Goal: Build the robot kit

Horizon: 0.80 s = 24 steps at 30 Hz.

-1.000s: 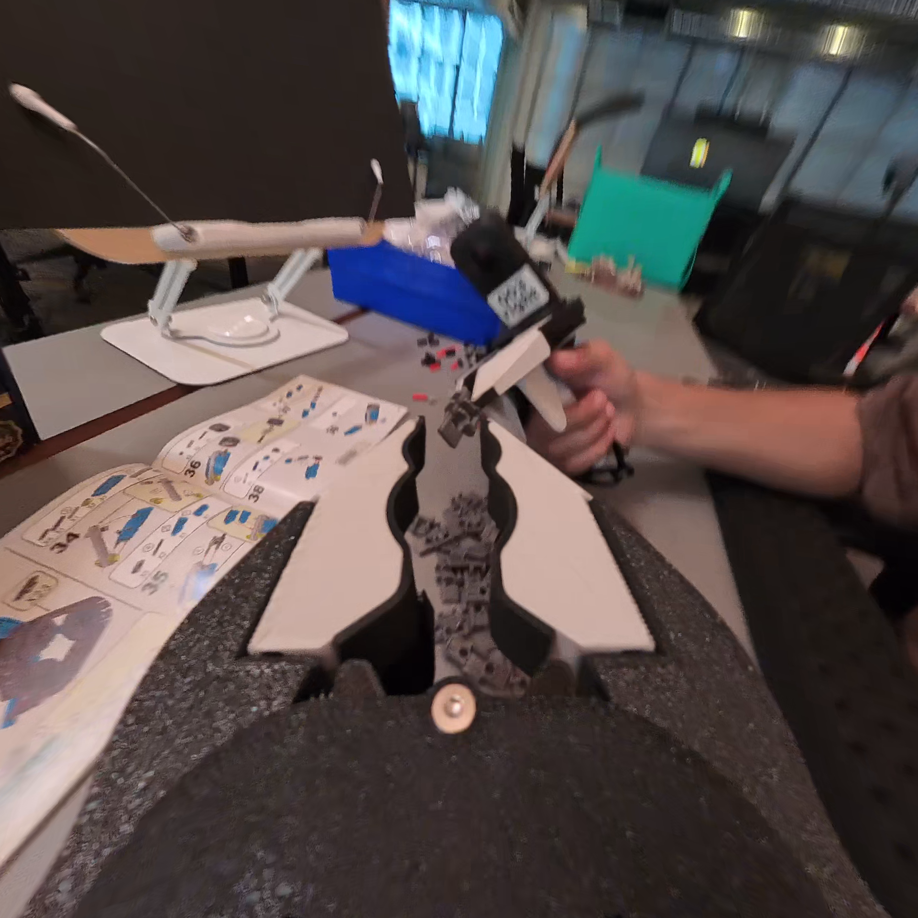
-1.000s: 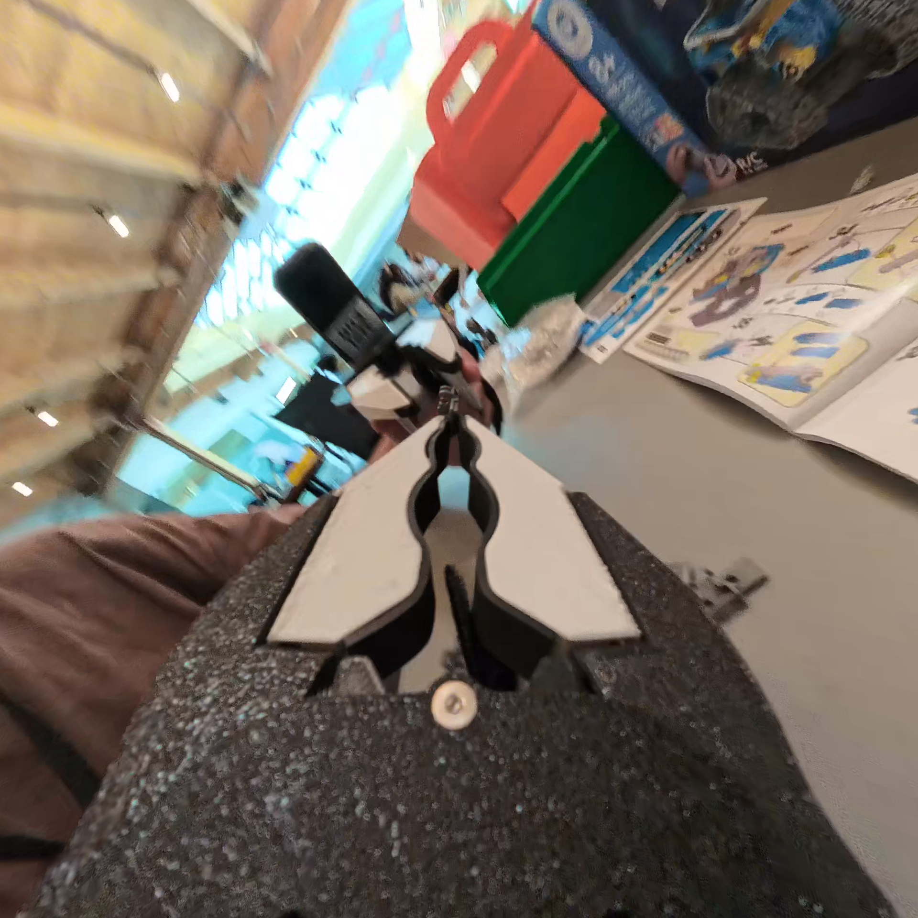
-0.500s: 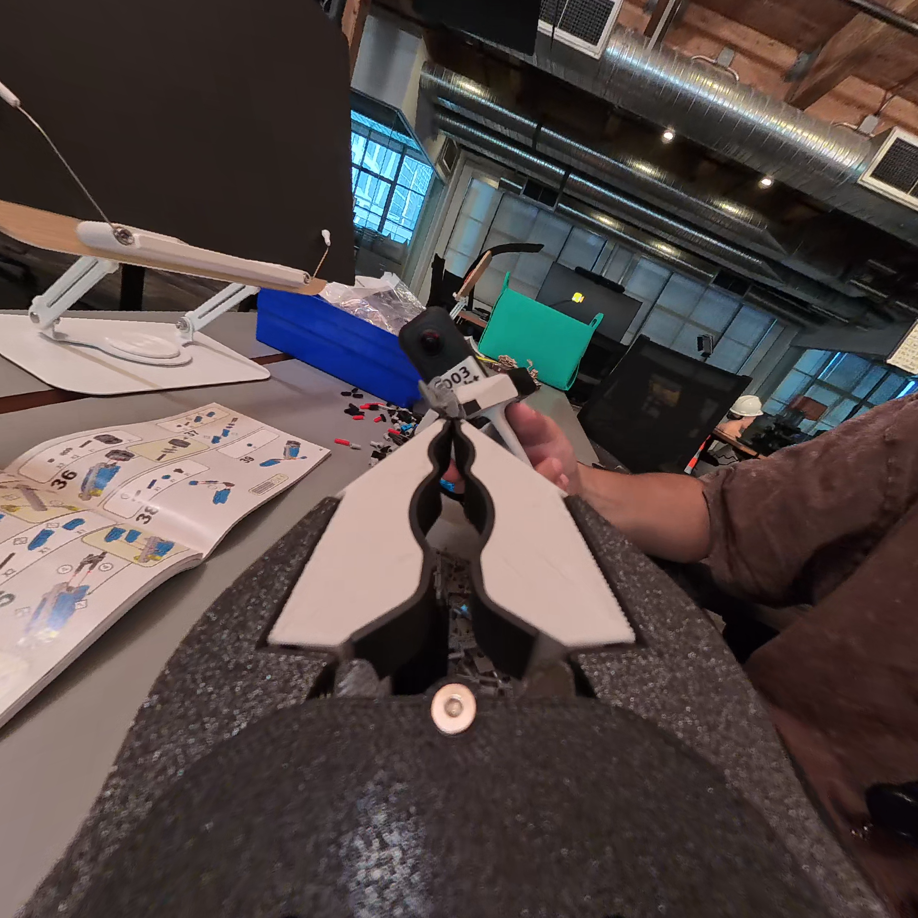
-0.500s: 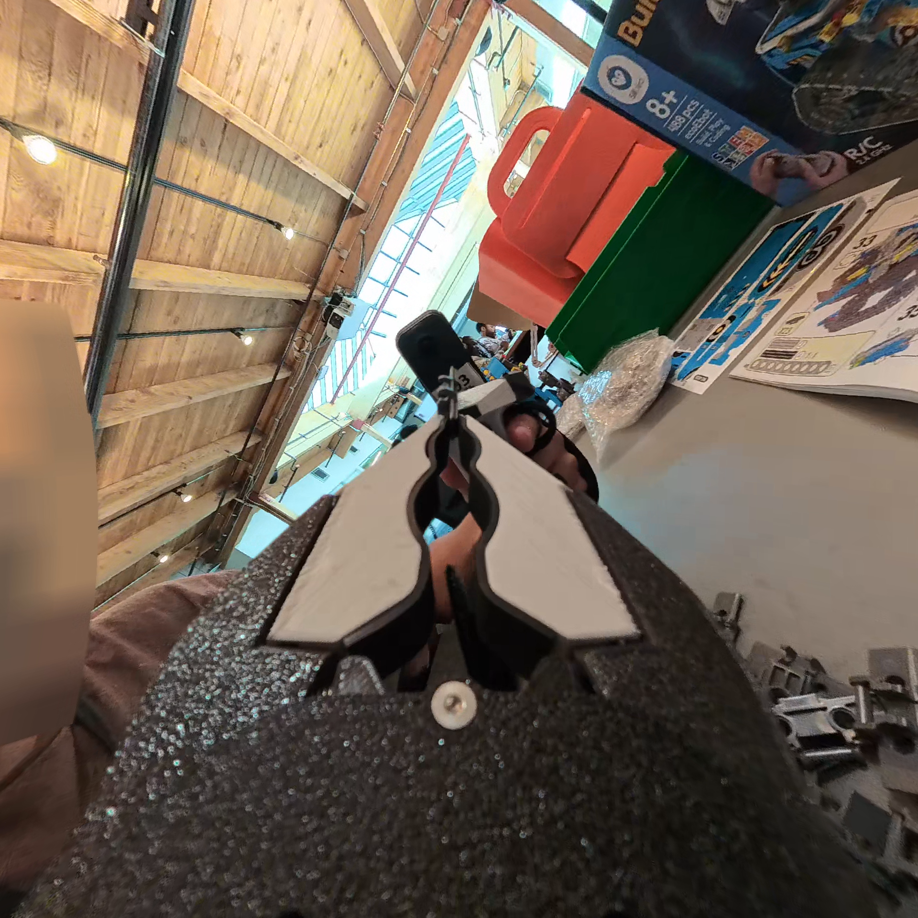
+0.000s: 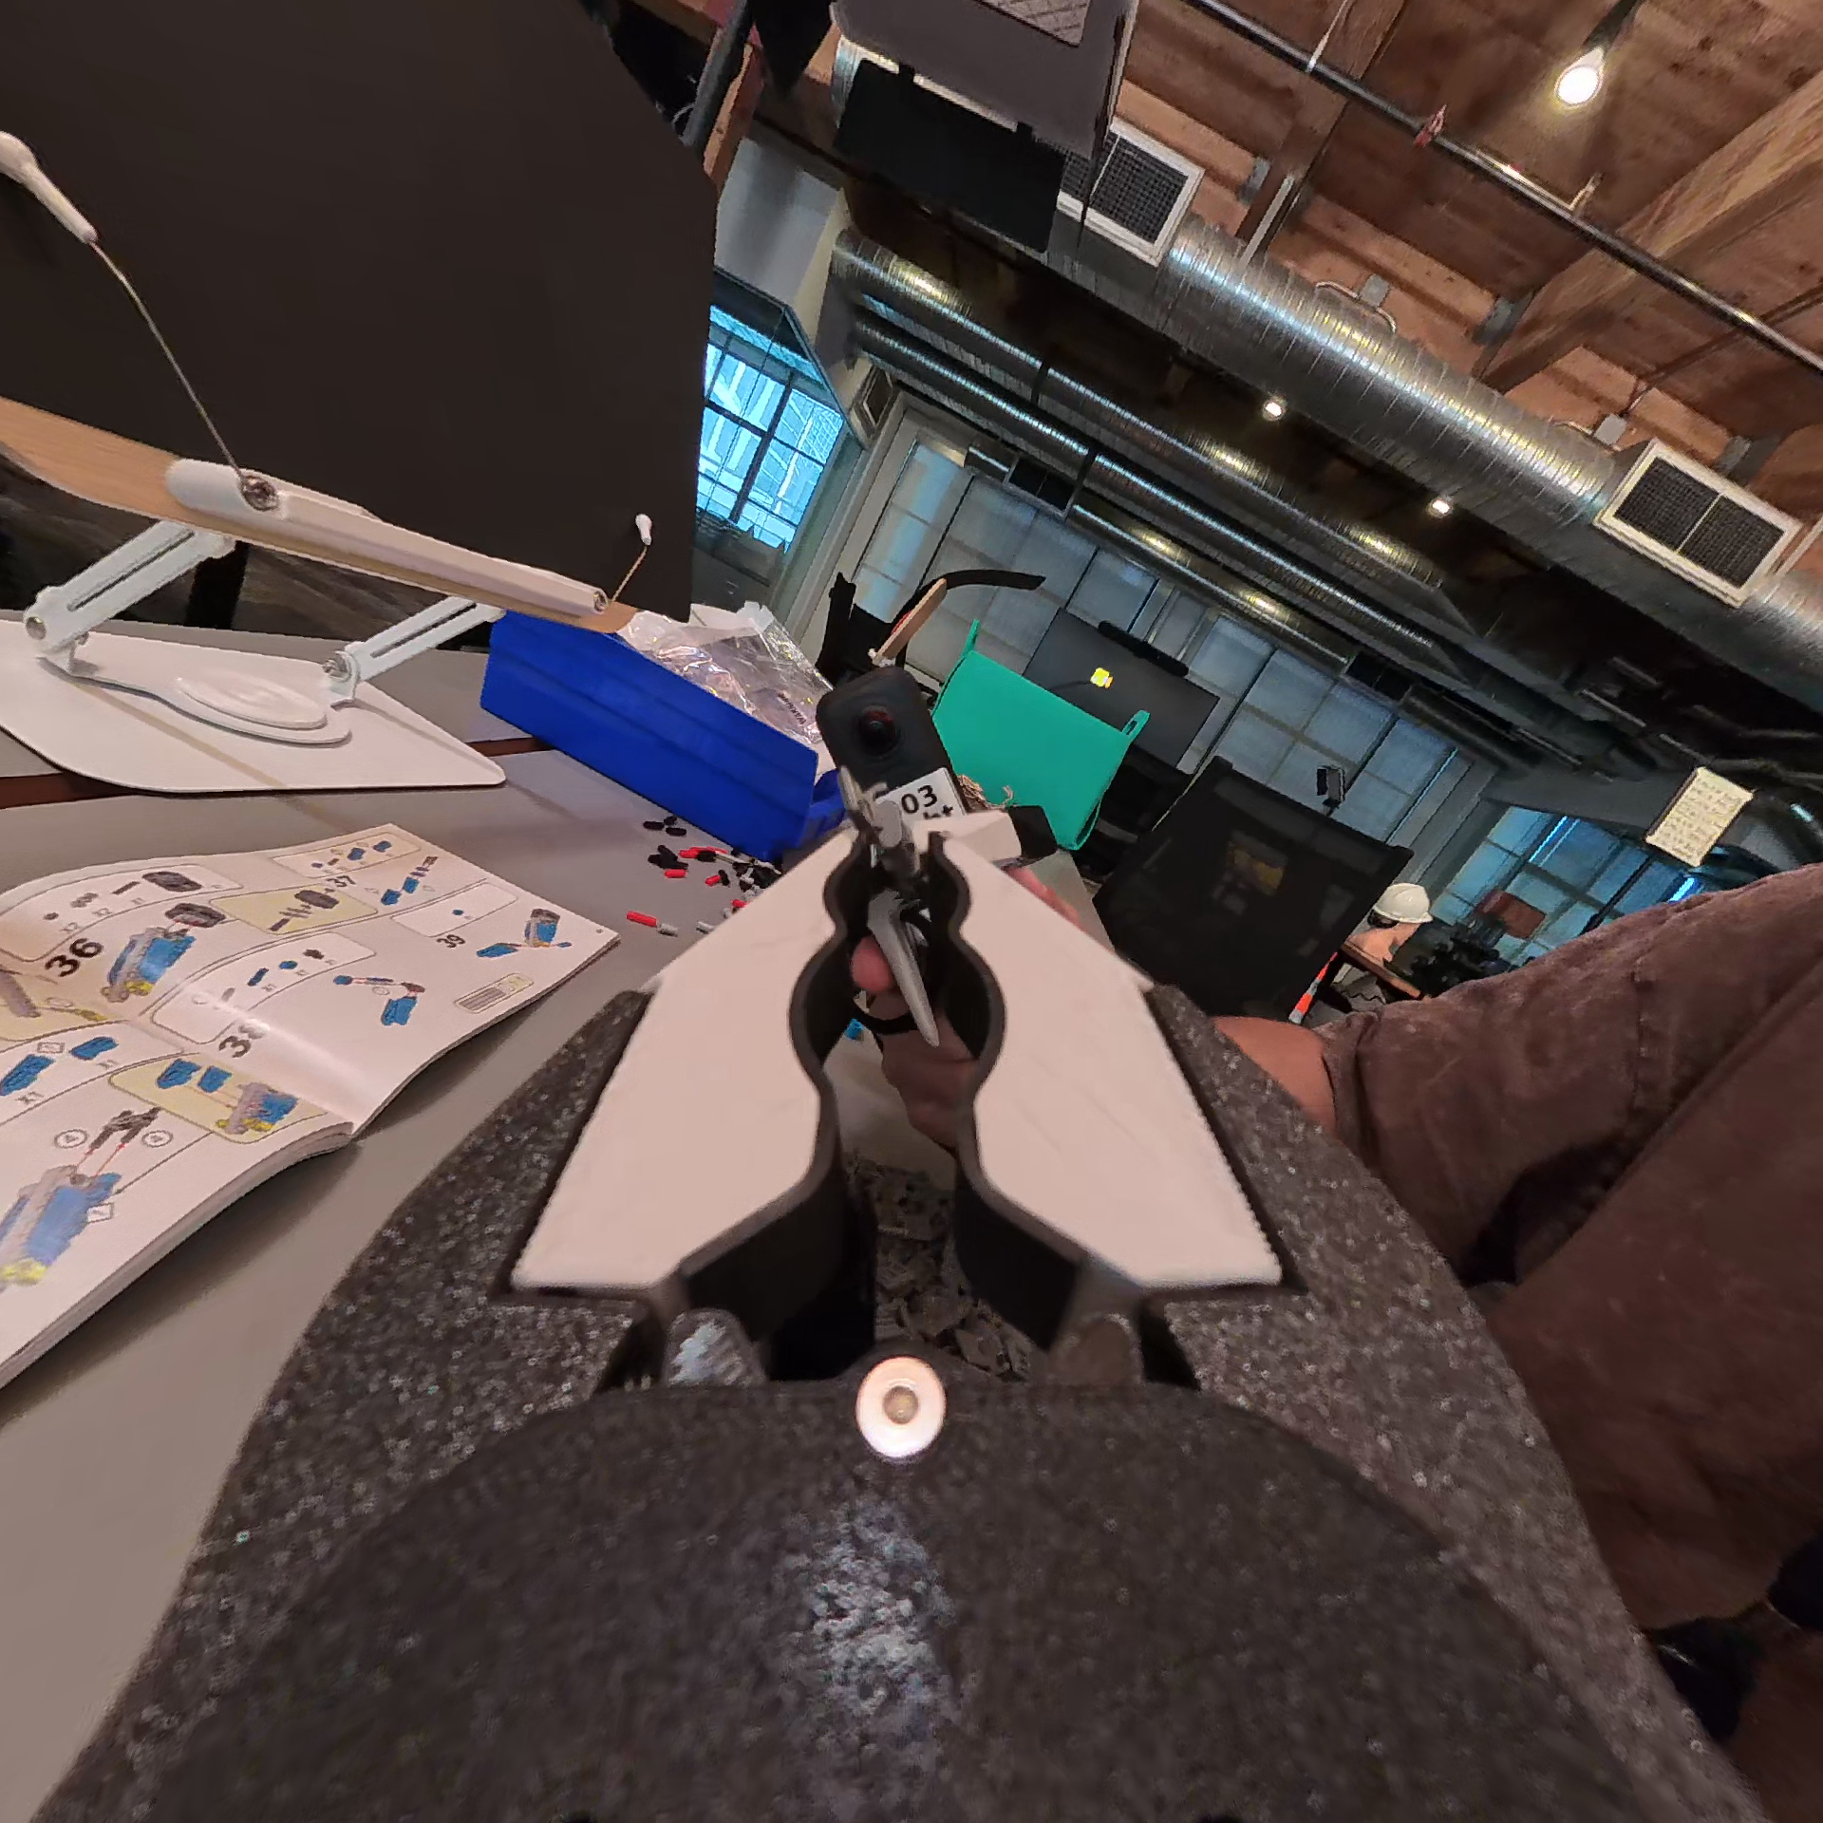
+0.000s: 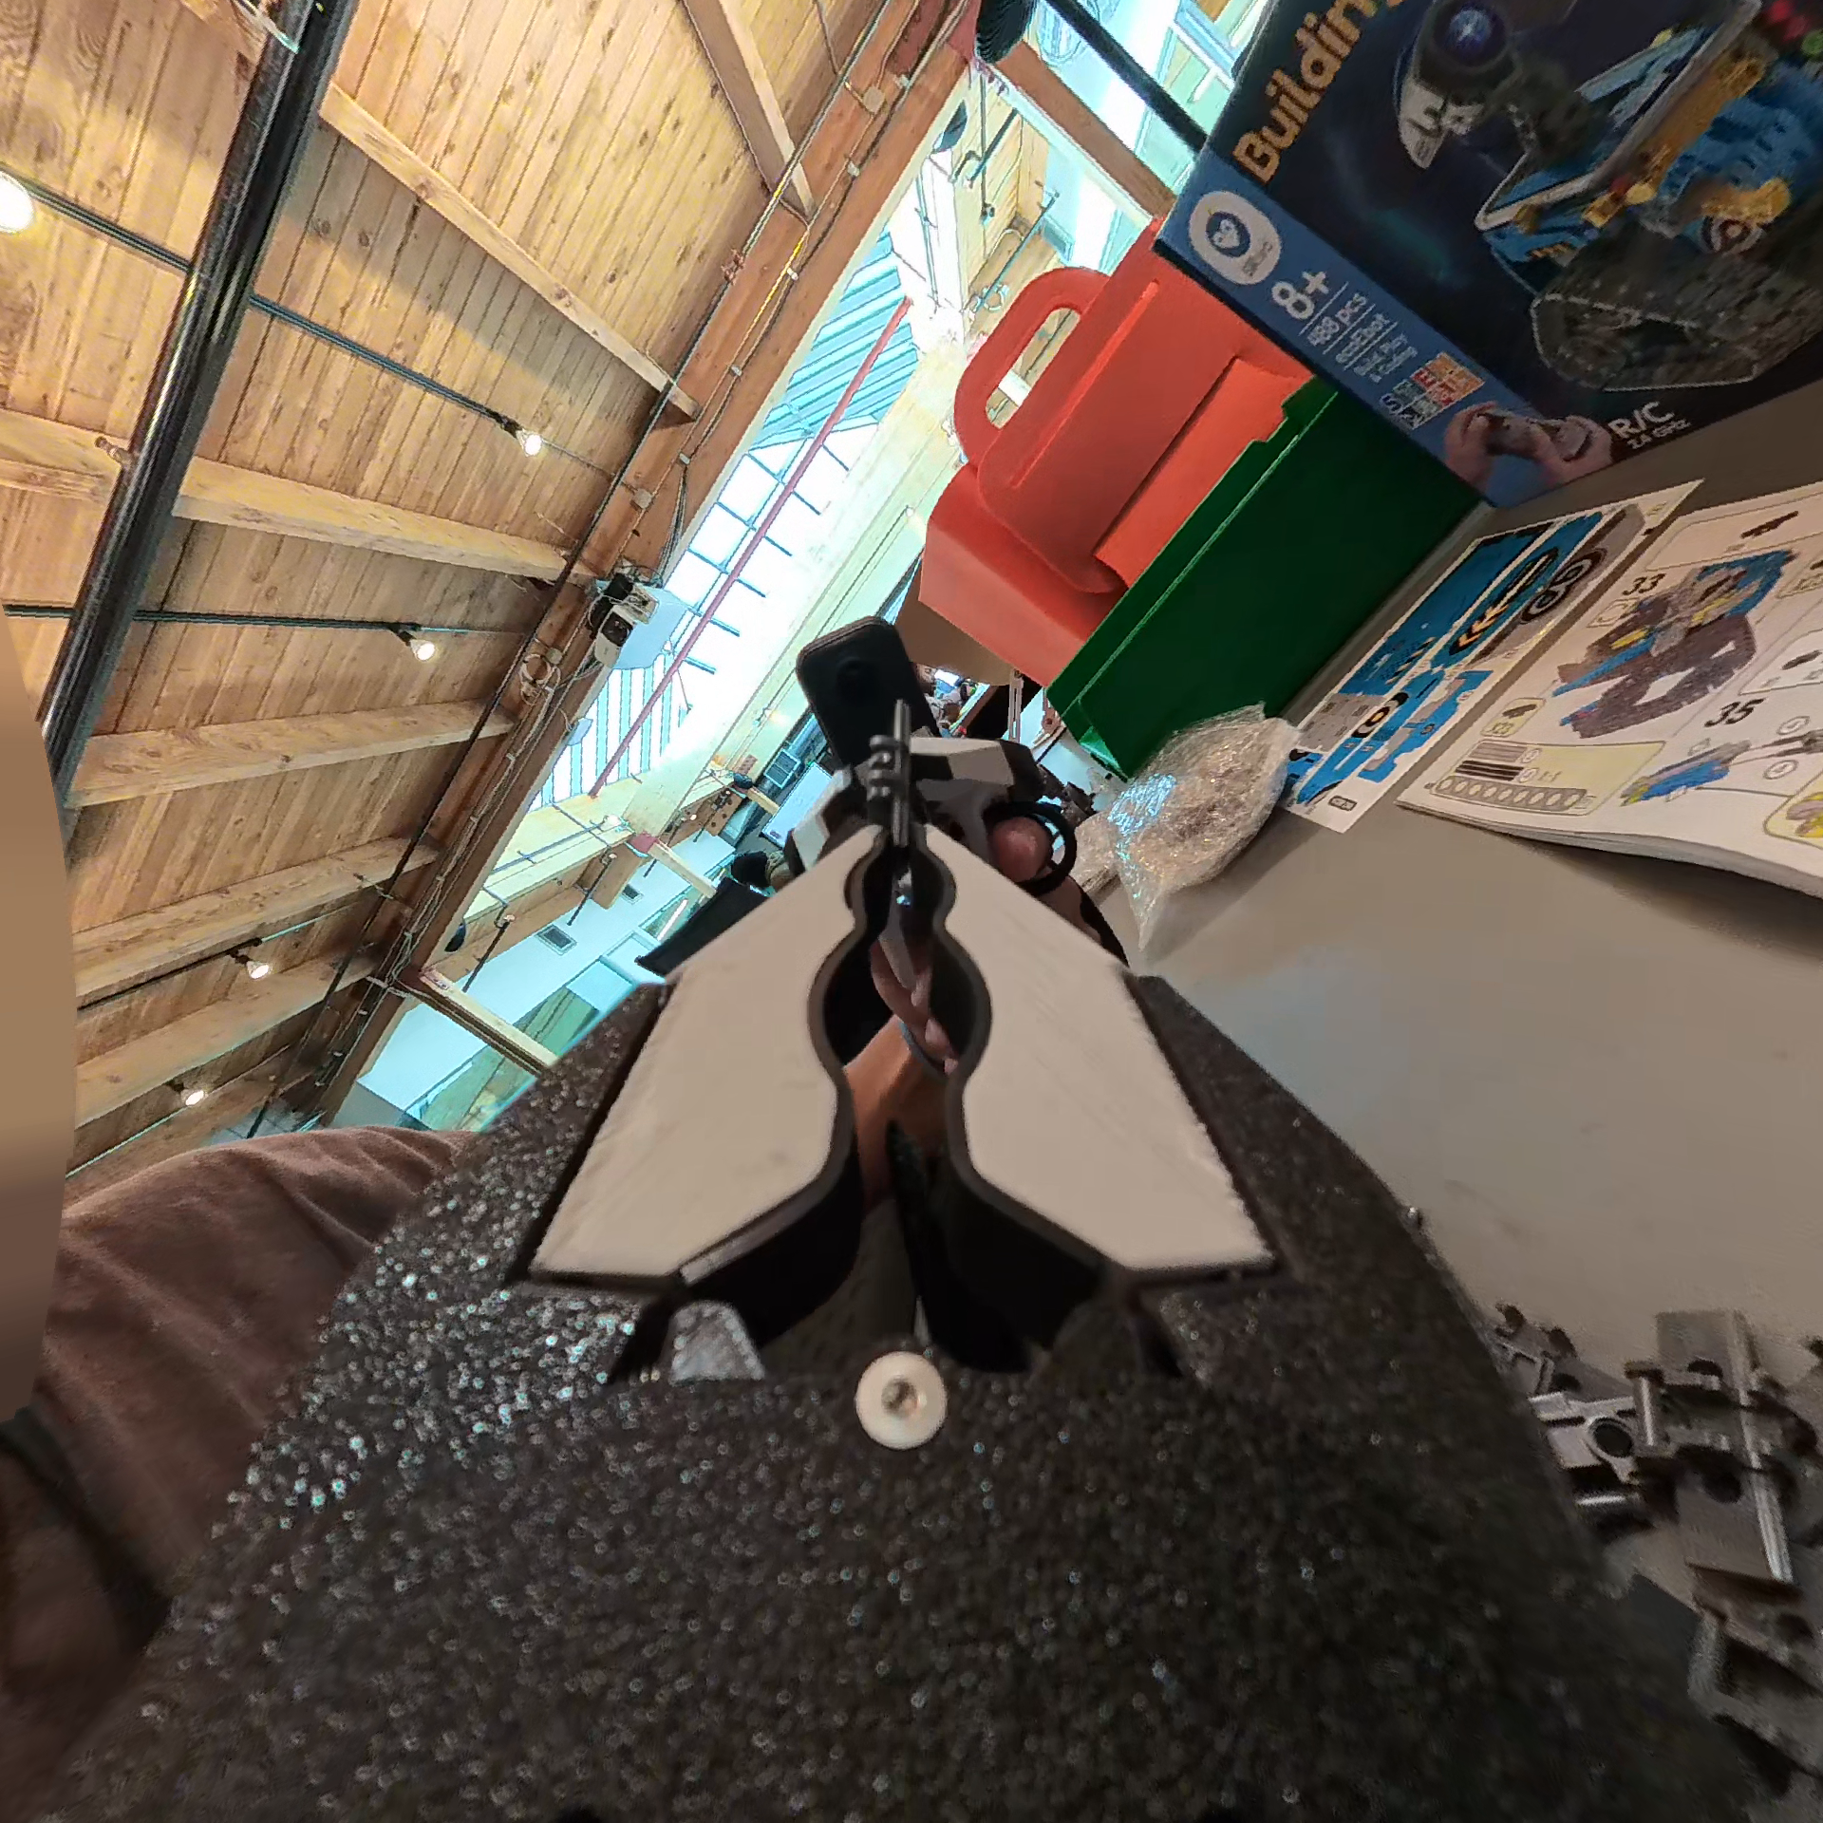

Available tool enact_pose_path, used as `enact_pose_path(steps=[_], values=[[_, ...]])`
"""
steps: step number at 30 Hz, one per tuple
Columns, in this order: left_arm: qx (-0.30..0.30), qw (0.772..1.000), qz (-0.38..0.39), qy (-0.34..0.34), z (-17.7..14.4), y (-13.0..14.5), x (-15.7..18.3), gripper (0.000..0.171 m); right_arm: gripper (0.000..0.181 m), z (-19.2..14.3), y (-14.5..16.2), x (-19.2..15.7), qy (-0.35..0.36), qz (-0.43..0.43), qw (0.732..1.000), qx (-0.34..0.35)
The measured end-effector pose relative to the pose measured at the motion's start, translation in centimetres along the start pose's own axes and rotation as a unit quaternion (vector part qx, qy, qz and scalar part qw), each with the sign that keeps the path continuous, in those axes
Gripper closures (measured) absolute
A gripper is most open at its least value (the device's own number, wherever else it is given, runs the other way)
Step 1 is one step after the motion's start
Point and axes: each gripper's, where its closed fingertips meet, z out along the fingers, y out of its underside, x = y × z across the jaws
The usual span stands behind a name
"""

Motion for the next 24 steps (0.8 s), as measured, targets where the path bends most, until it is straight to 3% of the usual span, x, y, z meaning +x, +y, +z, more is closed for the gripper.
enact_pose_path(steps=[7,14,19,22,24], values=[[-0.003,1.0,0.003,0.001,0.1,0.2,0.2,0.165,0.179,0.5,0.7,-0.5,-0.007,-0.009,1.0,-0.011],[-0.018,1.0,-0.016,0.009,0.3,0.6,0.2,0.155,0.178,0.6,1.0,0.0,0.004,-0.019,1.0,-0.013],[-0.029,0.999,-0.029,0.006,0.4,1.0,-0.2,0.164,0.178,0.9,1.6,0.3,0.016,-0.039,0.999,-0.027],[-0.045,0.999,-0.019,0.001,0.0,1.1,-0.5,0.164,0.175,0.5,1.3,1.0,0.045,-0.064,0.996,-0.037],[-0.06,0.998,0.008,-0.017,-0.4,1.1,-1.1,0.164,0.161,-0.2,1.2,2.5,0.1,-0.12,0.985,-0.069]])
